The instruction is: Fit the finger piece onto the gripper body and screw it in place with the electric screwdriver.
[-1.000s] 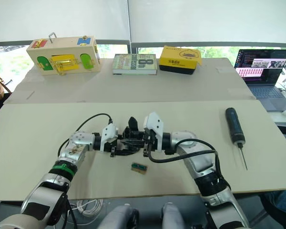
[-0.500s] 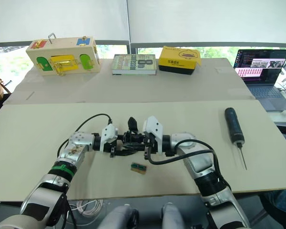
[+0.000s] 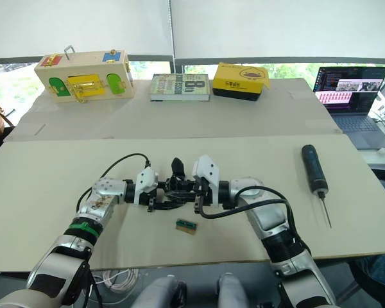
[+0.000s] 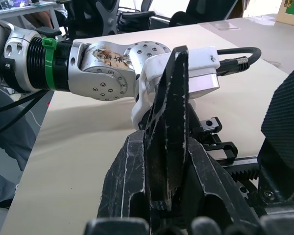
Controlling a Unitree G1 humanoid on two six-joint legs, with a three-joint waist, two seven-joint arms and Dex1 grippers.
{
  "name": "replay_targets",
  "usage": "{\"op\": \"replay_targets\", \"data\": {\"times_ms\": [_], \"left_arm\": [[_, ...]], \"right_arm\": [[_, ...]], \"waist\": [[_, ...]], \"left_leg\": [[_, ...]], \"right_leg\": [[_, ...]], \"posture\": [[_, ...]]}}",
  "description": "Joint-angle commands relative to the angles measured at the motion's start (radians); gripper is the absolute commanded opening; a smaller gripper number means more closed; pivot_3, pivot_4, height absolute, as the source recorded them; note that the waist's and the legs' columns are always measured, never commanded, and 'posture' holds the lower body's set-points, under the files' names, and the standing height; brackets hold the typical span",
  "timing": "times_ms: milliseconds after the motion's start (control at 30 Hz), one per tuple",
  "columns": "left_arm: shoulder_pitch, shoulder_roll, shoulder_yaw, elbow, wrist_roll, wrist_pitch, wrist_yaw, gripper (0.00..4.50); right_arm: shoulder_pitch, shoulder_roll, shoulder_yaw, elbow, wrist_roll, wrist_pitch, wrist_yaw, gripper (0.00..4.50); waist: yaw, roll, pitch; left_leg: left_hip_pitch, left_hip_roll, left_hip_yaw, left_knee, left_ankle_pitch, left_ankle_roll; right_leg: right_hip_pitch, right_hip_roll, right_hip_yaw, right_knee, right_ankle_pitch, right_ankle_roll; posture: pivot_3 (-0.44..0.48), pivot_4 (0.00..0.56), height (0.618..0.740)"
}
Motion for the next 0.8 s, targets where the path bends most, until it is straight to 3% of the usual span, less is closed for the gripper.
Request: {"op": "replay_targets", "data": {"times_ms": [33,800], "left_arm": [[0.034,0.012,-0.035,0.013,0.031,0.024,-0.013,2.29],[0.034,0.015,-0.043,0.010,0.033,0.046,-0.020,2.29]], "right_arm": [[-0.005,-0.022,-0.005,0.010,-0.021,0.019,-0.005,0.43],[-0.116,-0.042,0.073,0.064,-0.080,0.142,-0.004,0.43]], "waist": [[0.000,0.000,0.000],[-0.004,0.000,-0.001]], "left_leg": [[0.000,0.000,0.000,0.000,0.000,0.000],[0.004,0.000,0.000,-0.001,0.000,-0.001]], "right_leg": [[0.000,0.000,0.000,0.000,0.000,0.000],[0.002,0.000,0.000,0.000,0.000,0.000]], "posture": [[0.000,0.150,0.740],[0.000,0.150,0.740]]}}
